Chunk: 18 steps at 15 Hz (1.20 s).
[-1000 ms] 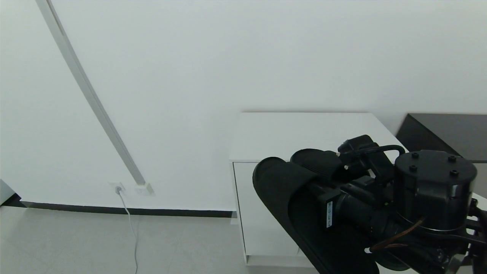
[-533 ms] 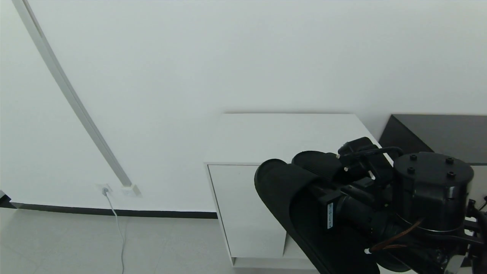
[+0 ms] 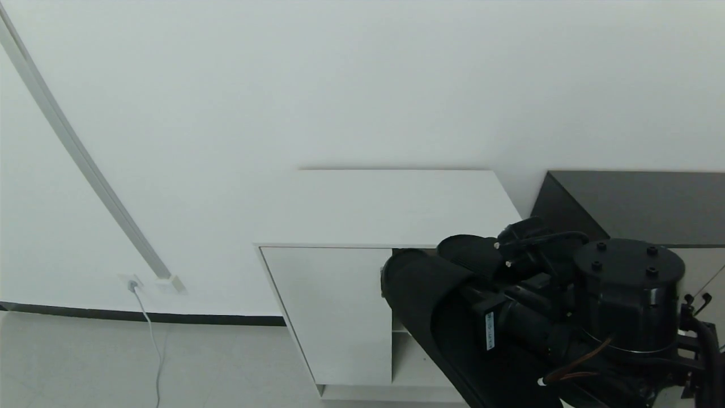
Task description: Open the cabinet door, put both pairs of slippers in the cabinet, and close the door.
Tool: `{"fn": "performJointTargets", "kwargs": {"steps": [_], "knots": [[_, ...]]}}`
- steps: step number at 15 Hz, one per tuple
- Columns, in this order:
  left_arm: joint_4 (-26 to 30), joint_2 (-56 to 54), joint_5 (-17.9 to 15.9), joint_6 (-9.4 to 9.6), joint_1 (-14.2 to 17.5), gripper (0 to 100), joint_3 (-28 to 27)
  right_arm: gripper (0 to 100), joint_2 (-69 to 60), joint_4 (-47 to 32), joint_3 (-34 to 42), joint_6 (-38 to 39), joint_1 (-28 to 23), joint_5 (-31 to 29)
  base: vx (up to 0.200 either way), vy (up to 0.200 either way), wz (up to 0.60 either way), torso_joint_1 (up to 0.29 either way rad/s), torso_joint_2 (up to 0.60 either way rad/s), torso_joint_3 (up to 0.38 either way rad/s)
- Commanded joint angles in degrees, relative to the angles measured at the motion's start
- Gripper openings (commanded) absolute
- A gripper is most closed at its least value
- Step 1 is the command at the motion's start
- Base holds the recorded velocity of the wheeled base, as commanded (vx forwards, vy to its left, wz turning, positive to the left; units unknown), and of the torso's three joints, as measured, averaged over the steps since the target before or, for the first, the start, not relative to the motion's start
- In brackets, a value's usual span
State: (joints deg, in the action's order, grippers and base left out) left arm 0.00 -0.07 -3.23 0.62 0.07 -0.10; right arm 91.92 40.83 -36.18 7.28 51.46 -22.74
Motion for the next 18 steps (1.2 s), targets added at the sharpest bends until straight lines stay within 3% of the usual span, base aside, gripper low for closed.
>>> {"fn": "performJointTargets", "kwargs": {"steps": [1, 18], "knots": [[0.00, 0.07, -0.02, -0.01, 0.01, 0, 0.01, 0, 0.54, 0.04, 0.15, -0.07, 0.05, 0.06, 0.000, -0.200, 0.00, 0.002, 0.01, 0.002], [0.00, 0.07, -0.02, -0.01, 0.01, 0, 0.01, 0, 1.42, 0.31, 0.94, -0.07, -0.04, 0.32, 0.000, -0.012, -0.07, 0.001, 0.00, 0.001]]}}
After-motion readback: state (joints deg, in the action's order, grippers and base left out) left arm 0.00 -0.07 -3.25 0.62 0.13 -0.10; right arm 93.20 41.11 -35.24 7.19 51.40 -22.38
